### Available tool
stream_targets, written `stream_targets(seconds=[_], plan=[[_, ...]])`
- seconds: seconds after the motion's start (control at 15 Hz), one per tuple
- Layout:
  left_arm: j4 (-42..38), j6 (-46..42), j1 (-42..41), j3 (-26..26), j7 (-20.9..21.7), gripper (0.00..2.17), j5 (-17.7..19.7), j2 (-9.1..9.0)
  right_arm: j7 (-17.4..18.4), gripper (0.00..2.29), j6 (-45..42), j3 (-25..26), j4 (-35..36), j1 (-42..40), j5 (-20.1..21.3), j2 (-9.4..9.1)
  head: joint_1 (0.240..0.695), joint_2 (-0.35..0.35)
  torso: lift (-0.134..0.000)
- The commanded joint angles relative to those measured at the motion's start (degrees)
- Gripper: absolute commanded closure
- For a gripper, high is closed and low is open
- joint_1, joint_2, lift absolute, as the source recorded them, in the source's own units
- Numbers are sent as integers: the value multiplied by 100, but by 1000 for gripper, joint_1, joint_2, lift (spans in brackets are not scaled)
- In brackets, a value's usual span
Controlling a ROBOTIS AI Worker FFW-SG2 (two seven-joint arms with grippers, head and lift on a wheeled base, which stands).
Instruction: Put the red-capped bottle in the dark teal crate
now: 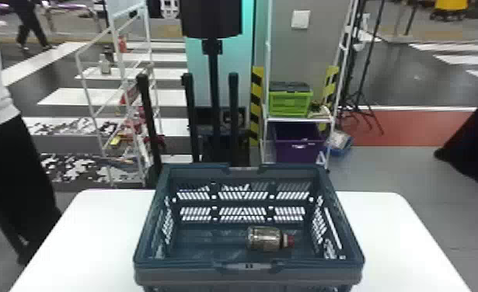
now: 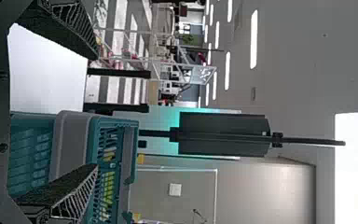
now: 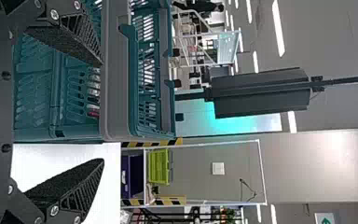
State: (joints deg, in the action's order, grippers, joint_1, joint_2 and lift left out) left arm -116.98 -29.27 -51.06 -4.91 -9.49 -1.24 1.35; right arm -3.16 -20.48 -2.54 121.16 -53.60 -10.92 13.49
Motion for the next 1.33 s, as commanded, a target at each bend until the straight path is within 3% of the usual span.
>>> stream_targets(seconds=[0.0,0.33,1.27], plan=[[96,217,9,-72,-79,66,-122,-30,0,154,5,-10,-48,16,-33,13,499,0,0],[237,463,-53,-80,-149,66,-395,-65,0,154,22,-10,-83,25,-68,48,499,0,0],[263,463,-27,-80,-149,66,-412,-56,0,154,22,-10,-57,-37,-42,57,499,0,0]])
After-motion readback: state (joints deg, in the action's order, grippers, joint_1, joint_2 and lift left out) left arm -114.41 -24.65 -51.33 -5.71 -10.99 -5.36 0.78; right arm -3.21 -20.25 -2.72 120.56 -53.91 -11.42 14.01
